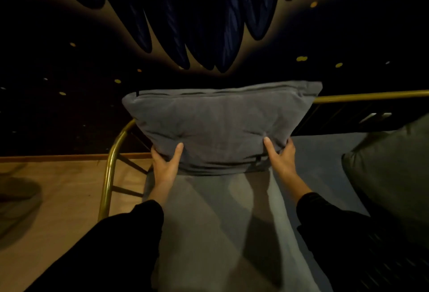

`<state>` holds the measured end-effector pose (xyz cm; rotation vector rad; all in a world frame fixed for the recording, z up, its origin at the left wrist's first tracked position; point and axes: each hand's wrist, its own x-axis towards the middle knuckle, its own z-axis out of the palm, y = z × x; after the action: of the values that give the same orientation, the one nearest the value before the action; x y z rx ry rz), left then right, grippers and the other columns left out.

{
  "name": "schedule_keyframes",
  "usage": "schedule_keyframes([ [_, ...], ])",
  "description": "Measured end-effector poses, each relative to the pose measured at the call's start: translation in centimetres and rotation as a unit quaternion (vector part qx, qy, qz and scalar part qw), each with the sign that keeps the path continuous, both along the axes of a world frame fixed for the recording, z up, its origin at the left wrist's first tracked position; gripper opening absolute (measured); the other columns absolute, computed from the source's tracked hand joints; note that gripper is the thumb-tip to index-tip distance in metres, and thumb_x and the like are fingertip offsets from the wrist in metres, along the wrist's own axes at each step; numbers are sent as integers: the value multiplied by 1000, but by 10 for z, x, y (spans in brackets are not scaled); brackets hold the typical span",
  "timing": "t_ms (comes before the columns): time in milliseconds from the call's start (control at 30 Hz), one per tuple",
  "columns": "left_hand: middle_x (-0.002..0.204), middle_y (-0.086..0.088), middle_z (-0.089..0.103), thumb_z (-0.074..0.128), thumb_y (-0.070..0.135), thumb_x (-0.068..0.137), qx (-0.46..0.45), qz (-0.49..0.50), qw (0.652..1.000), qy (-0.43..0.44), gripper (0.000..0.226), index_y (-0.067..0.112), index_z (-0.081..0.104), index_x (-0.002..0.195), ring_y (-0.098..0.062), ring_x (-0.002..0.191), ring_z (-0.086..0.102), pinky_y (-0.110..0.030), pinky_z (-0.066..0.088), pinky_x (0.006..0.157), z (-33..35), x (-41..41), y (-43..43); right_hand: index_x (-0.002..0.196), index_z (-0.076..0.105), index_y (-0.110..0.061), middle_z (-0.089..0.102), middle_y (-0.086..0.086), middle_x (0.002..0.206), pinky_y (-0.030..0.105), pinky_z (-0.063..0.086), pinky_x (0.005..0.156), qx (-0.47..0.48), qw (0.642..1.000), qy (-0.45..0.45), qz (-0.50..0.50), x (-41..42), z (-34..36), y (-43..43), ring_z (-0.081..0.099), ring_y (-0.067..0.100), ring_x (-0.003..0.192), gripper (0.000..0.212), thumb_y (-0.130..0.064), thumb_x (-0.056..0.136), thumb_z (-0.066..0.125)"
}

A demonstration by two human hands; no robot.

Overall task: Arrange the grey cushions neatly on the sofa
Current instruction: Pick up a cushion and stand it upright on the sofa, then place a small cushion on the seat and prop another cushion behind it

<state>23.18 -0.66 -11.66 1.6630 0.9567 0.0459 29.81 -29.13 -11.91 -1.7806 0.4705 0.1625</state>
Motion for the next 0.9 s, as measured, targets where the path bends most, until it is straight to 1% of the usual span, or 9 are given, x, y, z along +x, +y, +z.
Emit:
schedule_keyframes([
  [67, 156, -9, 39, 70, 84, 50, 1, -27, 998, 55, 129, 25, 21, 154, -32, 143, 40, -49, 37, 115, -32, -33, 3, 155, 14, -16, 17, 8, 162, 50, 28, 117, -22, 996, 81, 7, -28, -24, -12, 23, 31, 147, 107, -55, 75, 73],
  [133, 156, -11, 39, 76, 83, 41, -18, -28, 991, 128, 139, 27, 19, 154, -36, 140, 42, -54, 39, 112, -70, -65, 8, 155, 5, -21, 9, 10, 164, 54, 27, 116, -18, 985, 168, 30, -61, -50, -27, 18, 34, 148, 121, -56, 67, 79],
  [200, 155, -15, 40, 86, 73, 36, -46, -14, 982, 184, 144, 17, 24, 154, -38, 140, 42, -53, 37, 114, -108, -93, 15, 155, 2, -23, 14, 12, 163, 53, 30, 115, 1, 969, 245, 33, -93, -68, -39, 23, 36, 146, 132, -59, 57, 82],
  [267, 148, -14, 50, 93, 63, 34, -89, -2, 975, 204, 136, 10, 39, 147, -35, 133, 51, -50, 41, 112, -138, -119, 23, 154, 9, -14, 30, 14, 157, 49, 36, 111, 23, 956, 291, 32, -118, -76, -46, 37, 36, 139, 118, -43, 67, 84],
  [367, 145, -9, 55, 96, 57, 39, -133, -4, 973, 190, 125, 10, 47, 144, -32, 129, 56, -49, 44, 109, -125, -137, 14, 143, 33, -6, 49, 16, 142, 48, 46, 102, 12, 954, 299, 35, -140, -83, -48, 53, 36, 124, 92, -29, 70, 84],
  [500, 143, -12, 52, 94, 32, 60, -107, 22, 973, 202, 105, 2, 40, 145, -34, 130, 54, -46, 44, 109, -71, -136, -17, 136, 37, -6, 53, 13, 132, 50, 47, 99, 16, 958, 283, 33, -153, -68, -47, 55, 35, 119, 77, -23, 75, 81],
  [633, 141, -15, 54, 98, 34, 48, -100, 11, 978, 182, 114, 2, 40, 142, -36, 126, 56, -50, 46, 107, -60, -145, -23, 118, 44, -9, 56, 10, 116, 49, 49, 95, 41, 963, 266, 22, -180, -54, -47, 57, 30, 102, 52, -10, 78, 77],
  [800, 136, -20, 56, 90, 9, 66, -76, -16, 980, 183, 82, -5, 44, 133, -35, 125, 56, -32, 44, 95, -65, -160, -39, 119, 48, -6, 59, 15, 120, 50, 51, 90, 68, 960, 268, -54, -239, -59, -62, 59, 36, 107, 49, -6, 78, 74],
  [900, 132, -19, 58, 90, 8, 66, -87, -25, 985, 150, 83, -1, 41, 131, -33, 121, 59, -36, 47, 99, -63, -157, -43, 119, 48, -4, 60, 15, 119, 44, 53, 81, 76, 964, 246, -58, -231, -55, -68, 61, 33, 102, 45, -3, 80, 71],
])
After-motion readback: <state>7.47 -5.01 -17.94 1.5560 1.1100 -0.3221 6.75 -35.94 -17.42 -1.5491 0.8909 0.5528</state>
